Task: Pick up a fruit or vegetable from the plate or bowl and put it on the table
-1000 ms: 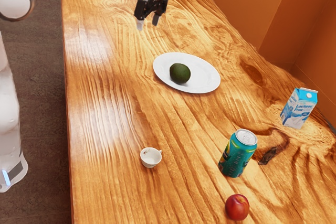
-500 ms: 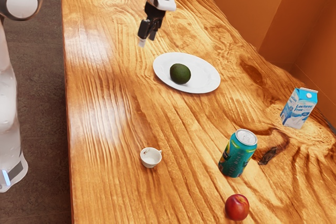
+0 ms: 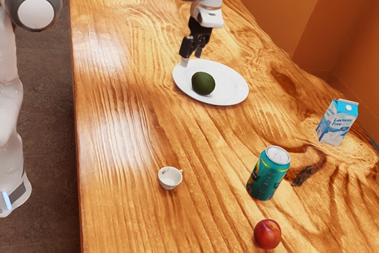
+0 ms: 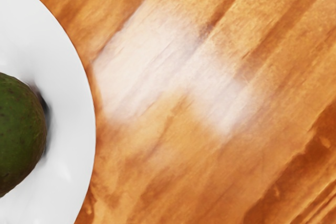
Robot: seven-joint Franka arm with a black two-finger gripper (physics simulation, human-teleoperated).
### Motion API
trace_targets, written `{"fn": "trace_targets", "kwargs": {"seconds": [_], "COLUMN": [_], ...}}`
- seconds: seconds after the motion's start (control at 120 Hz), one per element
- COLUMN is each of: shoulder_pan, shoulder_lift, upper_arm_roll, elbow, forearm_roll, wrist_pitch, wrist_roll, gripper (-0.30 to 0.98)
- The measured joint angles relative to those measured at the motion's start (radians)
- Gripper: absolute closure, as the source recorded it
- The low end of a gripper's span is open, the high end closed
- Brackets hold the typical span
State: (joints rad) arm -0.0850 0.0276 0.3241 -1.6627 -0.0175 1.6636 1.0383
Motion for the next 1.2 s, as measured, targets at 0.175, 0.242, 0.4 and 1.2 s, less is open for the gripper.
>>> {"fn": "trace_targets", "kwargs": {"seconds": [0.175,0.242,0.4,1.2], "shoulder_pan": [0.071,0.103,0.132,0.137], "shoulder_lift": [0.141,0.169,0.209,0.316], "upper_arm_roll": [-0.002,-0.004,-0.006,-0.007], "elbow": [0.132,0.162,0.199,0.170], "forearm_roll": [-0.058,-0.070,-0.080,-0.086], "wrist_pitch": [0.008,0.010,0.032,0.140], "wrist_roll": [0.026,0.040,0.087,0.232], "gripper": [0.00,0.00,0.00,0.00]}}
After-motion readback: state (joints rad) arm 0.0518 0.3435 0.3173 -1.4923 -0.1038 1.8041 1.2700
